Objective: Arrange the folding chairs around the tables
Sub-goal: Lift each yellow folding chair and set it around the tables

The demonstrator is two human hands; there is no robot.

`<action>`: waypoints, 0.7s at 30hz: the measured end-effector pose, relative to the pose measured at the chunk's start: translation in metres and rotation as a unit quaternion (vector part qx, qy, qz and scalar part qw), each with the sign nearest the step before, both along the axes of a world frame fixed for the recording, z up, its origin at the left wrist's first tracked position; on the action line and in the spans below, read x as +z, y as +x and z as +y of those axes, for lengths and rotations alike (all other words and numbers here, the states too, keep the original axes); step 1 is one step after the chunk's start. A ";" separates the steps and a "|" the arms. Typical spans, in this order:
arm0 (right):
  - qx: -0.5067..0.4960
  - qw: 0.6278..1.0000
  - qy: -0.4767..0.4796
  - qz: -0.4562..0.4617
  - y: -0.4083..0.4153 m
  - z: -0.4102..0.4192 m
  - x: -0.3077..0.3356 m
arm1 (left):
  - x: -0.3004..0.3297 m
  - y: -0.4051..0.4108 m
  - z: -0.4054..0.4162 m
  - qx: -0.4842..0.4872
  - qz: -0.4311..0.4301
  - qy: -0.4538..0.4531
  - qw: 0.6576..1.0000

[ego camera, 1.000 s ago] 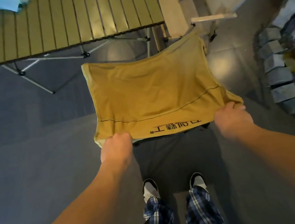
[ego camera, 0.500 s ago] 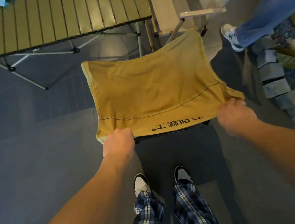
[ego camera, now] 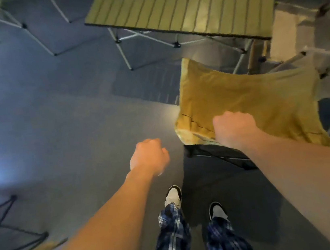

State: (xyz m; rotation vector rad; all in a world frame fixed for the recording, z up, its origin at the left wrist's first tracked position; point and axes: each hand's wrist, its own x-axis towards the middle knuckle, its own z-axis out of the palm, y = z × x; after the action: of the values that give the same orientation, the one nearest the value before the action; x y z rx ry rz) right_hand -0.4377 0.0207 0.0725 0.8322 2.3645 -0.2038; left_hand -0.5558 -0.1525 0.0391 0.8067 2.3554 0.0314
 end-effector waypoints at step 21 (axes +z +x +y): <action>0.645 0.761 -0.035 -0.056 -0.114 -0.544 -0.047 | -0.037 0.162 -0.508 0.631 -0.180 -0.112 0.746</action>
State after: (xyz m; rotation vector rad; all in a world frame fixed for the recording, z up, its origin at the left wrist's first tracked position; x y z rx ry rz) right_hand -0.5513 -0.5232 0.0253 -0.8918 2.2440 0.3287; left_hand -0.3939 -0.6606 0.0024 -0.9371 2.0135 0.4139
